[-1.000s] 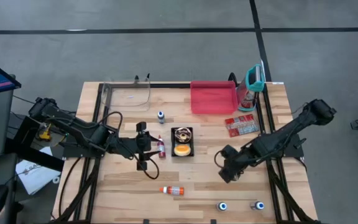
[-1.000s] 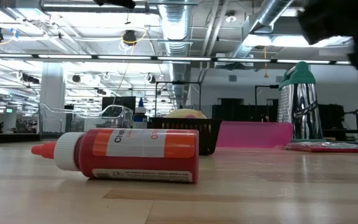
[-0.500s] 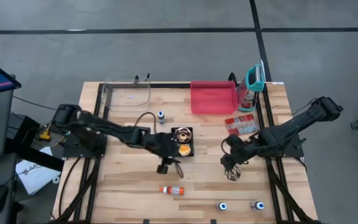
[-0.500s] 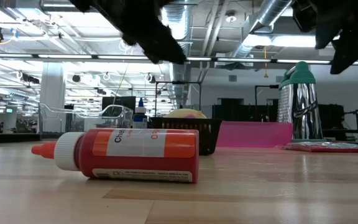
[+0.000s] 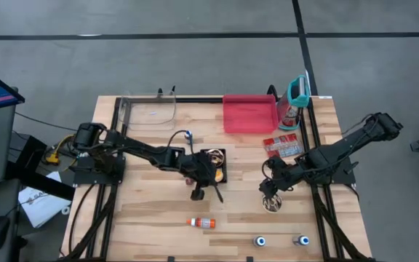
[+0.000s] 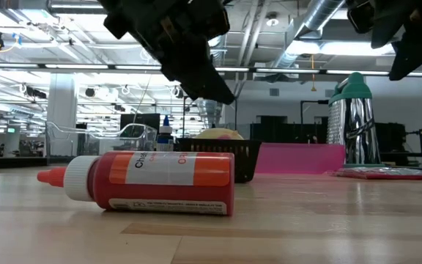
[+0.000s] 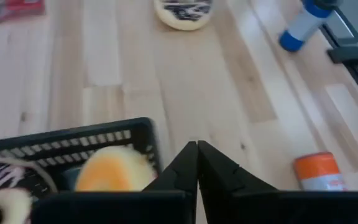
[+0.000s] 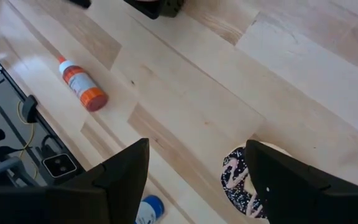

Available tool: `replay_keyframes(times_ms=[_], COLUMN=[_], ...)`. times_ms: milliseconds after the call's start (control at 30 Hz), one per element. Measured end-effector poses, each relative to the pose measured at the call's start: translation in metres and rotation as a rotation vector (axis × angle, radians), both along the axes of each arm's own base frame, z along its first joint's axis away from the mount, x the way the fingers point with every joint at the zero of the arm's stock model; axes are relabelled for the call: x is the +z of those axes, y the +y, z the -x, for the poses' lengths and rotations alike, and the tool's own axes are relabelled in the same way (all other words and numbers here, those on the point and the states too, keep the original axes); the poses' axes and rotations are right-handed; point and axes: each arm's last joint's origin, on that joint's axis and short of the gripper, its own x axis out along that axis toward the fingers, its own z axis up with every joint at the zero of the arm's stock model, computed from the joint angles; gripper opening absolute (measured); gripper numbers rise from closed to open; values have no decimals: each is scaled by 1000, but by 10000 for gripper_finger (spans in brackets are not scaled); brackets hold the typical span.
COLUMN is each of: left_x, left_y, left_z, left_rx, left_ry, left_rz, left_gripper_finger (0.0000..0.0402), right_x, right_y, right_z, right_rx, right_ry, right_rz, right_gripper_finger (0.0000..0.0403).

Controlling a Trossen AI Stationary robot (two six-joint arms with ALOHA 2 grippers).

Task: Pick & Place Food Item
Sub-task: Put the pink donut in the black basket

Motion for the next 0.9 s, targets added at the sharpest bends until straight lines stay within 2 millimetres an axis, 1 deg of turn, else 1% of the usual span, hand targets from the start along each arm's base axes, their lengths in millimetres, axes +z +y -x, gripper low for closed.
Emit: replay_keyframes(times_ms=[67,167,533,733,900], left_x=[-1,-1,-8,-25,-24], left_y=[6,10,9,9,10], left_z=[0,0,-1,-3,-4], left_rx=[15,17,8,16,40], left_ry=[16,24,49,106,92], left_rz=[19,23,22,15,4], left_gripper_finger=[1,1,0,0,0], right_x=[0,0,0,1,1], right_y=[0,1,2,2,4], right_z=[0,1,1,0,1], right_rx=[-1,3,-1,-2,1], right_ry=[-3,-5,-8,-17,-18], right_rz=[7,11,12,9,5], right_gripper_finger=[258,258,258,258,258])
